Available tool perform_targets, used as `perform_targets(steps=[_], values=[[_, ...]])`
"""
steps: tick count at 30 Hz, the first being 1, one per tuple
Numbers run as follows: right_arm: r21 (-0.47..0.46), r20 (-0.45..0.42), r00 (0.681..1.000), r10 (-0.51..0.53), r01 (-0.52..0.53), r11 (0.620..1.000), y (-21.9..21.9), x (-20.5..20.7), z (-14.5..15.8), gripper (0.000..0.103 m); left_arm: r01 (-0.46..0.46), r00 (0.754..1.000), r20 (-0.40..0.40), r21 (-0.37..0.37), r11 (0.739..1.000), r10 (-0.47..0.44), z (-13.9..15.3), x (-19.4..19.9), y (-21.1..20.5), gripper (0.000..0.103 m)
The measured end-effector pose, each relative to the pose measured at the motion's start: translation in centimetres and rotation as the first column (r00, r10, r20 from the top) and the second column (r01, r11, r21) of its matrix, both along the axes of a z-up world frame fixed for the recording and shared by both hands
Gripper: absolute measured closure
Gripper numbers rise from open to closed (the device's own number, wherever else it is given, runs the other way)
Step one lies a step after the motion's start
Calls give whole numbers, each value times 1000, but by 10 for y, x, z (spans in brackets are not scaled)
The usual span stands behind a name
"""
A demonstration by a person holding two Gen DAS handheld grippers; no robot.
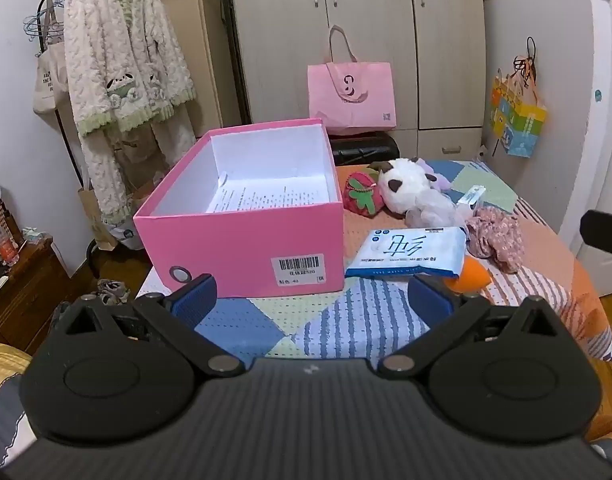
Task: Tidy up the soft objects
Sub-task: 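Move the left tool toward the orange sponge on the table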
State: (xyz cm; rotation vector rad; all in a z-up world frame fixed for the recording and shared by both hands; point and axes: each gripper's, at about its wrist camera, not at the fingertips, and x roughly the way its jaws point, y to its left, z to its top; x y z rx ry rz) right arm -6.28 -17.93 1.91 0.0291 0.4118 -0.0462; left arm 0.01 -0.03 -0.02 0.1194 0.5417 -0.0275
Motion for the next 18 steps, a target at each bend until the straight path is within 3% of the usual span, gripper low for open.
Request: perform_targets(steps=[18], values=[[-5,-16,1000,-2,2,1000,-5,-1,-7,0,-6,998,-64,-58,998,3,-12,8,-1,0]])
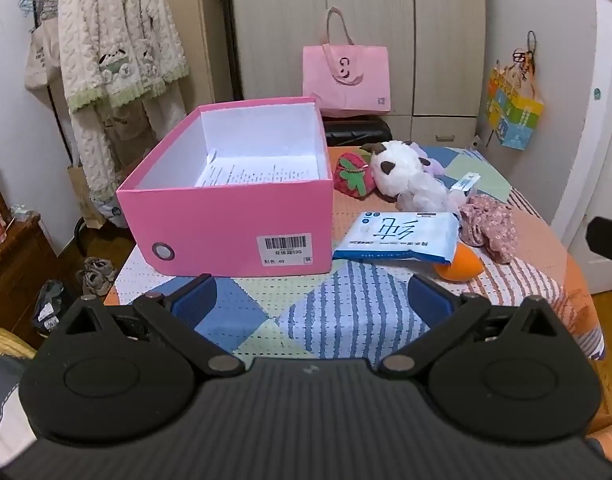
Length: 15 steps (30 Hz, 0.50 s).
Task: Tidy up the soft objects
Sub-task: 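Move the left tool toward the orange sponge on the table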
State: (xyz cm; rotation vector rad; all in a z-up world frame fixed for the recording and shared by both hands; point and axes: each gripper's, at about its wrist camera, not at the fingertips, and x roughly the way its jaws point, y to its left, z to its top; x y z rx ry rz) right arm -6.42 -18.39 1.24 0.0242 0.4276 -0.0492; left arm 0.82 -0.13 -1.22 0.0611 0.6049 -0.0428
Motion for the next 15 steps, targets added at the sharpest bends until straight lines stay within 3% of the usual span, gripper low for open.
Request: perform_targets(steps=[8,15], values=[[-6,2,1000,7,-7,1000,3,-1,-1,0,-12,1000,-28,-10,1000,12,-5,6,2,0],[-7,-2,1000,5,-5,1000,3,-3,-3,0,-28,1000,-1,-34,999,28,-5,6,5,0]])
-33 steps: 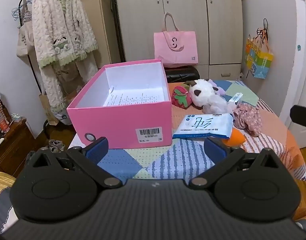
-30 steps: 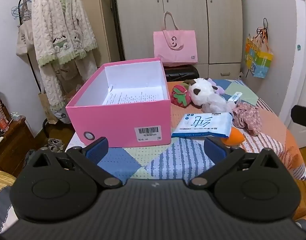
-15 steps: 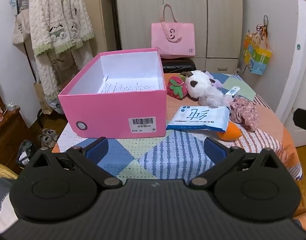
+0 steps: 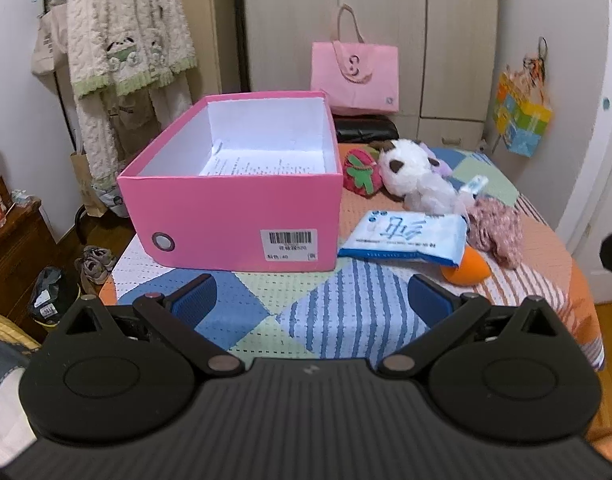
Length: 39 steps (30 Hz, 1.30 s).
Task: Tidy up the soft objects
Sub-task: 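Move the left tool toward the orange sponge on the table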
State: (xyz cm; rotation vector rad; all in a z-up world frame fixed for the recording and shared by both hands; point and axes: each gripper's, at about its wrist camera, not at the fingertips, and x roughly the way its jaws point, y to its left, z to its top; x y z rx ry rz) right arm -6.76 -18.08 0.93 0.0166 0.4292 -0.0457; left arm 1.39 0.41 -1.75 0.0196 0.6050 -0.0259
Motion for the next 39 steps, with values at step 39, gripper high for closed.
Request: perform_targets(steps=[39], values=[[-19,83,992,95,-94,995,0,-26,11,0,69,989,130,-10,998,-67,4,-31,1,0]])
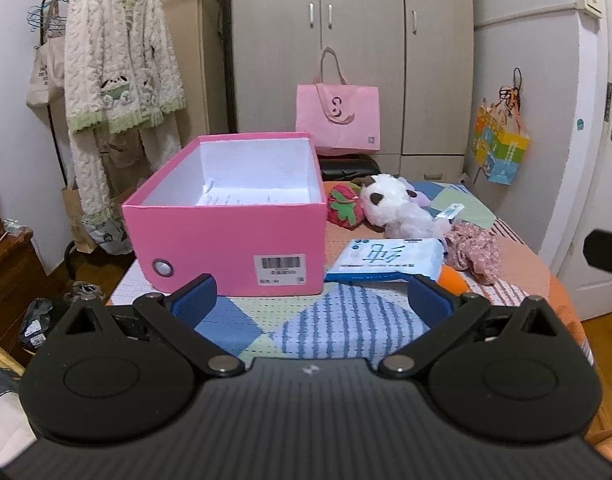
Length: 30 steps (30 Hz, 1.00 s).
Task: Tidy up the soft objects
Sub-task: 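Move the left tool toward the orange sponge on the table, then grasp the orange sponge with the left tool while the right tool grasps the pink scrunchie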
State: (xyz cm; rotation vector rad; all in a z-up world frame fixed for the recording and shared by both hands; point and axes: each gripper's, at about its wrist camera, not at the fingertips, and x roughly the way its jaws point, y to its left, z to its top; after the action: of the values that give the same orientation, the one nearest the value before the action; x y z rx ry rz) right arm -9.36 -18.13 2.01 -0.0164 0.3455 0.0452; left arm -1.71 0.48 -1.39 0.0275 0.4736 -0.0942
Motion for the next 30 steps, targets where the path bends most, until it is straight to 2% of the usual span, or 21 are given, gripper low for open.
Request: perform_targets(steps=[7,10,14,20,25,30], values=[[30,-11,999,35,-34,999,-20,9,0,0,83,996,-9,-50,995,-83,-10,11,-18,0],[44,67,991,113,-116,992,-33,11,-8,0,138,989,-33,-102,985,-142,-19,20,-25,1],[27,63,993,98,-100,995,-47,27,-15,0,196,979,-24,-129,972,-201,-34,30,-42,2],[51,7,990,139,-139,989,-63,55,-27,0,252,965,-36,-134,958,-259,-55,49,-71,4],[102,-27,984,175,-171,980,-78,74,-40,0,258,965,-19,-127,958,-262,-71,63,-86,7],[146,-58,979,197,-187,971,-87,96,-55,0,253,959,-89,-146,956,-267,-84,82,-95,13]])
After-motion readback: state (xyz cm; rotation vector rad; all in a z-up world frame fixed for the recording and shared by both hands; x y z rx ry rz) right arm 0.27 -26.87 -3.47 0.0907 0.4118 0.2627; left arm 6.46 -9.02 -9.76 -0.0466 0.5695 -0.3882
